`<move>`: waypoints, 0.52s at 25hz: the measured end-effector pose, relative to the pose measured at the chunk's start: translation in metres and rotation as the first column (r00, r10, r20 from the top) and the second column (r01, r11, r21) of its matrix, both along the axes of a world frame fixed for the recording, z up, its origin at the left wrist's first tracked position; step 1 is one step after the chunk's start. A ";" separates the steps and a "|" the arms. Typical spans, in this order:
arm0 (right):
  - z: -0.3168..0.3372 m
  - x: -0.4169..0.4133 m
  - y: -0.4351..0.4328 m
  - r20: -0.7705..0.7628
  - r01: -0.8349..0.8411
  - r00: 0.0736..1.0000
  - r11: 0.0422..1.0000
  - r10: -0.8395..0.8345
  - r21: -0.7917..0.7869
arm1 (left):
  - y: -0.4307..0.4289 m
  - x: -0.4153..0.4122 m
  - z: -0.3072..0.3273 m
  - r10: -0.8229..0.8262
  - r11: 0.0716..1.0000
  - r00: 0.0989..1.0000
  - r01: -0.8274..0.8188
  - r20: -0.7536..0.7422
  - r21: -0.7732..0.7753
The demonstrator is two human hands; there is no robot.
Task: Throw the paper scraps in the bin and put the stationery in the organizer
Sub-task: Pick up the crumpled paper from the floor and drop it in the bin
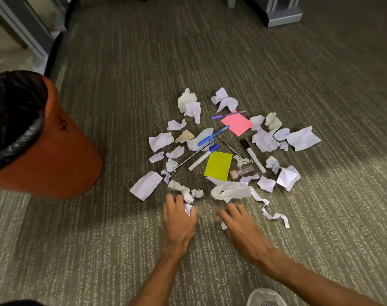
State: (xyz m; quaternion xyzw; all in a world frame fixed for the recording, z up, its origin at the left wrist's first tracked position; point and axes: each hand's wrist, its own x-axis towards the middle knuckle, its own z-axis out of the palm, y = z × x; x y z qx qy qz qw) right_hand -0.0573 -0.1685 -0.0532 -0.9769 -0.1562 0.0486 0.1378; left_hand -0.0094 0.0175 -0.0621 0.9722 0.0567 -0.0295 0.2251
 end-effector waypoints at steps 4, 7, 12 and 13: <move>0.022 0.005 -0.003 0.047 0.033 0.998 0.997 -0.036 0.065 | 0.011 -0.005 0.012 0.089 0.974 0.996 -0.083 0.019 -0.209; 0.036 0.016 -0.009 0.086 0.130 0.987 0.989 -0.135 0.067 | 0.017 -0.009 0.022 0.056 0.978 0.987 -0.024 0.150 -0.207; 0.038 0.039 -0.018 0.201 0.171 0.967 0.984 -0.159 -0.047 | 0.026 -0.003 0.024 0.004 1.000 0.977 0.002 0.215 -0.028; 0.036 0.042 -0.020 0.196 0.175 0.968 0.982 -0.159 -0.069 | 0.027 0.000 0.021 -0.039 0.998 0.984 0.030 0.172 0.055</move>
